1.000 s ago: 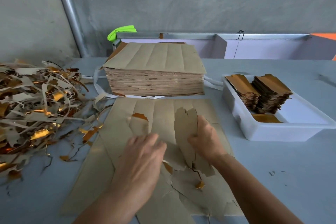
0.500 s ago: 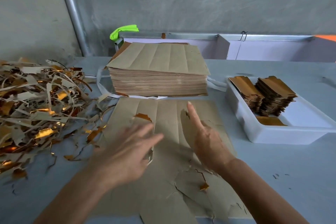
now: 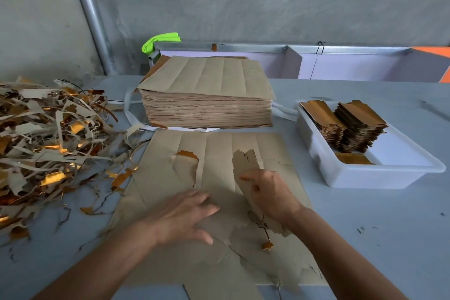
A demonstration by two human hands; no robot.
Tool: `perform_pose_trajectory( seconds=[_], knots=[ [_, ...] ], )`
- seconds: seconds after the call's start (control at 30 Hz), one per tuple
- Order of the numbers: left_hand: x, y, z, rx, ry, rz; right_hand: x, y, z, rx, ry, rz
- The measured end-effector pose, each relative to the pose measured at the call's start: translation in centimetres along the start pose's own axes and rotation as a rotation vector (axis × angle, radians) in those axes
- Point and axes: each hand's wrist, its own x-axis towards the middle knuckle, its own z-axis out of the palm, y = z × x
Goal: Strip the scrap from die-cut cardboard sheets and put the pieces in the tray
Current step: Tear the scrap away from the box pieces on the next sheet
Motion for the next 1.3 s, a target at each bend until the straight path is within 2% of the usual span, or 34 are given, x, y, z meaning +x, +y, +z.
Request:
perform_pose_trajectory(
  seconds=[0.13, 0.23, 0.33, 0.43, 0.53, 0.6, 0.67, 0.73, 0.83, 0.93, 1.07, 1.13, 1.2, 1.27, 1.3],
  knots=[
    [-0.4, 0.5, -0.1, 0.159, 0.07, 0.011, 0.1, -0.1, 0.0, 0.027, -0.013, 0.059],
    [-0.9, 1.4, -0.1, 0.32, 0.285, 0.106, 0.0, -0.5, 0.0, 0.027, -0.023, 0.071],
    [-0.8, 2.1, 0.2, 0.311, 0.305, 0.131, 0.0, -0.7, 0.2, 0.013, -0.037, 0.036],
    [-0.2, 1.8, -0.4, 0.357, 0.416, 0.133, 0.0, -0.8, 0.4, 0.027, -0.07, 0.035],
    [0.4, 1.0, -2.0, 0.195, 0.669, 0.157, 0.4, -0.9, -0.2, -0.01, -0.07, 0.036],
    [0.9, 1.2, -3.2, 0.077, 0.702, 0.198, 0.8, -1.6, -1.1, -0.016, -0.105, -0.048],
    [1.5, 1.6, -4.3, -0.042, 0.722, 0.197, 1.0, -2.8, -2.2, 0.125, -0.168, -0.148],
    [2.2, 1.9, -5.0, -0.196, 0.769, 0.158, 1.1, -3.5, -2.9, 0.25, -0.233, -0.162],
    [3.1, 2.2, -5.2, -0.292, 0.883, 0.089, 1.5, -3.3, -2.6, 0.085, -0.216, -0.096],
    [3.9, 1.8, -4.5, -0.277, 0.883, 0.008, 1.7, -1.9, -2.3, 0.208, -0.135, 0.091],
    [3.8, -1.2, -2.8, -0.3, 0.876, -0.114, 1.7, 0.6, -2.5, 0.6, 0.049, 0.428],
    [4.0, -3.1, -2.3, -0.267, 0.776, -0.294, 1.6, 1.2, -2.5, 0.81, 0.155, 0.504],
    [4.2, -4.2, -2.5, -0.153, 0.584, -0.488, 1.6, 1.4, -2.3, 0.937, 0.238, 0.526],
    [4.3, -4.0, -2.7, -0.003, 0.461, -0.518, 1.6, 1.4, -2.1, 1.016, 0.305, 0.52],
    [4.1, -3.4, -2.9, 0.029, 0.476, -0.497, 1.7, 1.3, -2.0, 1.05, 0.327, 0.507]
  ],
)
